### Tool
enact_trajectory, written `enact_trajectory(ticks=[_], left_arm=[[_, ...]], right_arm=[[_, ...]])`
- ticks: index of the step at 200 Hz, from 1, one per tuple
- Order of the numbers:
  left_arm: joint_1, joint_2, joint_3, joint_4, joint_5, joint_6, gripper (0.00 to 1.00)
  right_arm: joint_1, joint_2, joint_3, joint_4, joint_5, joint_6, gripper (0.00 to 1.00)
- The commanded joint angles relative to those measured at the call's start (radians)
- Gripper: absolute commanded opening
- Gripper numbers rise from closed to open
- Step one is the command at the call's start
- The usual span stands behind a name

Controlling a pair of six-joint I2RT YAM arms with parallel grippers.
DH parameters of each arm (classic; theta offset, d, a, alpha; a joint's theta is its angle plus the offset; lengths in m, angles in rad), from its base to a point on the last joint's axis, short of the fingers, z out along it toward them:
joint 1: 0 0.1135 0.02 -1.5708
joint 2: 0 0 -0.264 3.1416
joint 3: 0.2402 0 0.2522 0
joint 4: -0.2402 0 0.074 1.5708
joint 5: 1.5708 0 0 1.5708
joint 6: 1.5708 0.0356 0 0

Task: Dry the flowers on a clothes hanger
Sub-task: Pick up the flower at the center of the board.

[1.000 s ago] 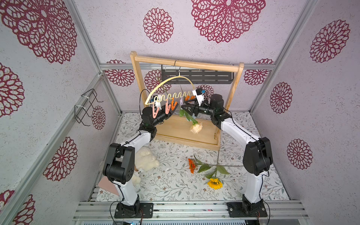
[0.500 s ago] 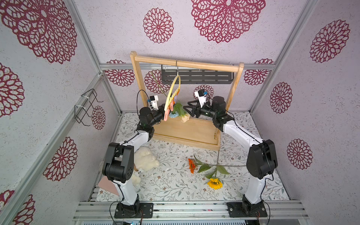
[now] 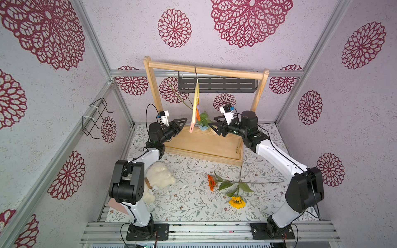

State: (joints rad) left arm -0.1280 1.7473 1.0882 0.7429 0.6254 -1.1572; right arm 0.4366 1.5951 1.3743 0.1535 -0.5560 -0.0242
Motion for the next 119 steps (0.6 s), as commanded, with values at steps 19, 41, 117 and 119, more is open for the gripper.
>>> enact_trajectory(ticks=[19,41,117,119], left_arm=[[0.028,-0.119,-0.082,-0.061,0.031,0.070,0.43],[0.044,-0.181,-0.135,-0.136,0.033,0.121,0.44],[0.113,-0.375,-0.257,-0.452,-0.006,0.313,0.53],[0.114,-0.379,-0.258,-0.459,-0.009,0.317,0.54]], right_arm=[[-0.002,-0.189,-0.196,-0.103,0.081,-0.183,0.60],[0.004,-0.271,-0.289,-0.198,0.094,-0.266,0.60],[0.052,-0.401,-0.472,-0.590,0.149,-0.665,0.63],[0.053,-0.399,-0.473,-0.600,0.158,-0.672,0.64]])
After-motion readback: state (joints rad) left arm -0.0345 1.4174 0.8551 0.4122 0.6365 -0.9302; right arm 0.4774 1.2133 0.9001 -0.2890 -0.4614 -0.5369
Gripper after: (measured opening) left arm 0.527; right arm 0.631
